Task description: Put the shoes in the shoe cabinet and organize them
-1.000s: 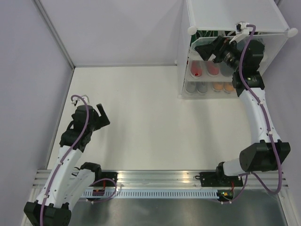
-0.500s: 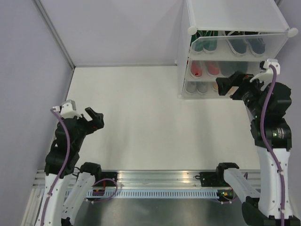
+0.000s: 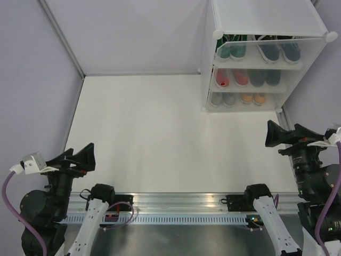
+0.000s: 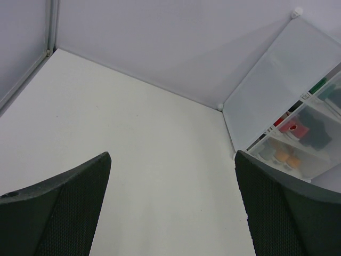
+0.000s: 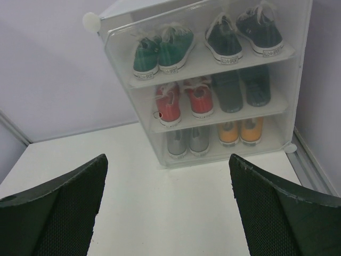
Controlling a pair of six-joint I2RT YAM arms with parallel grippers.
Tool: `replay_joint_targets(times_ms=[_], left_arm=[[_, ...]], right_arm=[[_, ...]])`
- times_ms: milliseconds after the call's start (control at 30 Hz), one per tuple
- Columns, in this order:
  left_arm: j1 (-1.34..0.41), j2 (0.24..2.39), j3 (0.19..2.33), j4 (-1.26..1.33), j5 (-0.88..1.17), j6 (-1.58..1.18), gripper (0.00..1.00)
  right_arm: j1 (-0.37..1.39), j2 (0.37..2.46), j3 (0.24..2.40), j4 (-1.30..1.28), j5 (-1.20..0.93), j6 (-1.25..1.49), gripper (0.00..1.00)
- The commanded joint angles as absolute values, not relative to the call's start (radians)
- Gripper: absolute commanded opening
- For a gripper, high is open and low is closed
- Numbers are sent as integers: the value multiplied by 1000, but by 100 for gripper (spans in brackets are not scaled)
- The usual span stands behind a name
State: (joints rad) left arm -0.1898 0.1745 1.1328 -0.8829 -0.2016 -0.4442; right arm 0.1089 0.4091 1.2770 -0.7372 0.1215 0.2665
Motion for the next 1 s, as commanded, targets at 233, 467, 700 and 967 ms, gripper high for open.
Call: replay_joint_targets(times_ms=[233, 467, 700, 967], left_arm=[[-209, 92, 1137, -939, -296, -431, 100], [-221, 97, 1114, -942, -327, -436, 100], [-244, 95, 1117, -946, -324, -428, 100], [-253, 91, 1126, -956, -334, -422, 100]], right_arm=[[121, 425, 1243, -747, 156, 275, 98], [120, 428, 1209, -661, 158, 299, 98], [120, 361, 1187, -669, 123, 315, 98], [120, 284, 1204, -707, 152, 267, 98]])
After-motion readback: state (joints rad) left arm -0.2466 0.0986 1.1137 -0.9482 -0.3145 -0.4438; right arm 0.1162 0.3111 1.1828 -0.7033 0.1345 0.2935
